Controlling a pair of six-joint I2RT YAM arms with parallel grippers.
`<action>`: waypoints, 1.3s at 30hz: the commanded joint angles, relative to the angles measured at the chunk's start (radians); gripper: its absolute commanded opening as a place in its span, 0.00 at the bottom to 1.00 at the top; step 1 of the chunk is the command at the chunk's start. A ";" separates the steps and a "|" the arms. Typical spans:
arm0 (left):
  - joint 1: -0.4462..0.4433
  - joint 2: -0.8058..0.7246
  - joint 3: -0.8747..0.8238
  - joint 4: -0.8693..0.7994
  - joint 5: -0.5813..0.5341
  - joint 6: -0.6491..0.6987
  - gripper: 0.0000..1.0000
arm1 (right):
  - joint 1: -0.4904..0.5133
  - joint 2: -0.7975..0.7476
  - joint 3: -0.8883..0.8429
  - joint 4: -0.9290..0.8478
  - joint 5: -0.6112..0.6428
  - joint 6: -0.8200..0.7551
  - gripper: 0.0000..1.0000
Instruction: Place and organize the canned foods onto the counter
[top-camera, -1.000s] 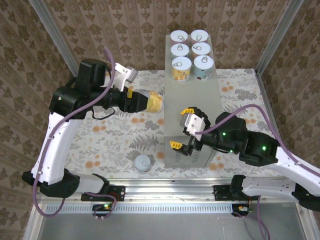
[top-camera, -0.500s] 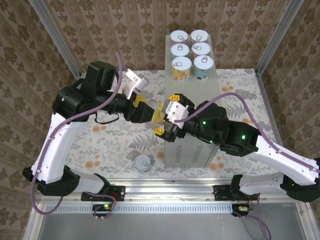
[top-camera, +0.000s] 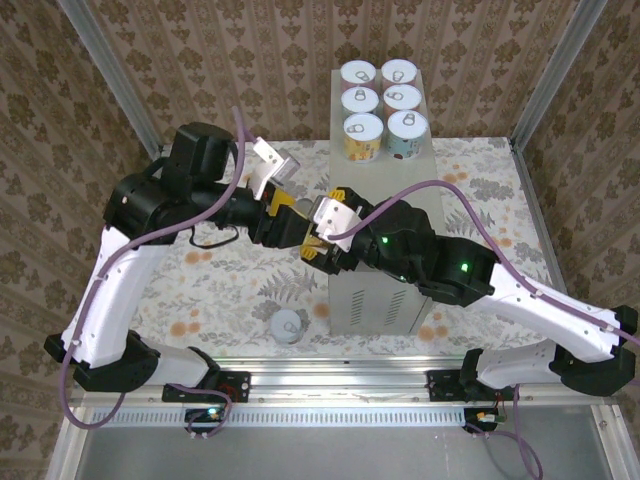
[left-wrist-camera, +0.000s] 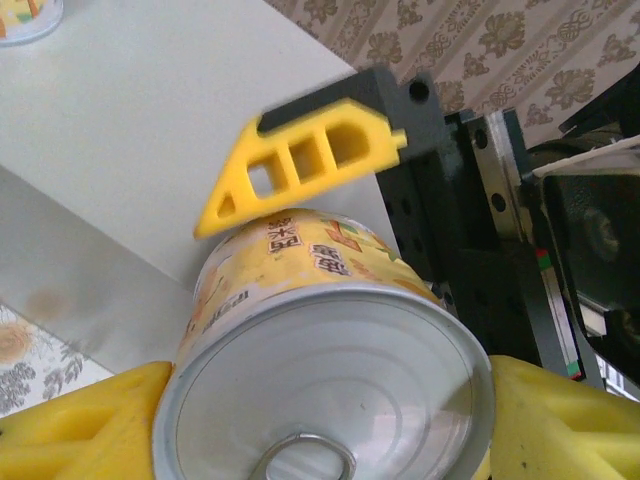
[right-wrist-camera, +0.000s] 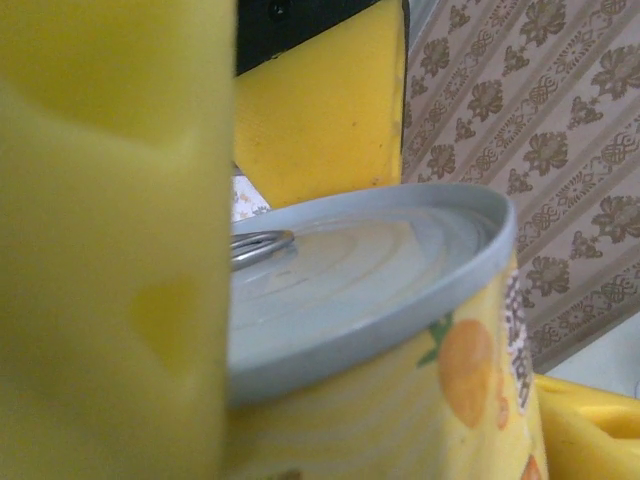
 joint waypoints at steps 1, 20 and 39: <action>-0.006 -0.004 0.034 0.042 0.045 -0.002 0.55 | 0.004 0.001 0.023 0.028 0.030 -0.004 0.78; -0.147 -0.227 -0.425 0.635 -0.016 -0.052 0.90 | -0.022 -0.135 -0.064 0.144 -0.056 0.330 0.63; -0.238 -0.173 -0.527 0.902 -0.217 -0.059 0.72 | -0.022 -0.236 -0.190 0.226 -0.041 0.444 0.67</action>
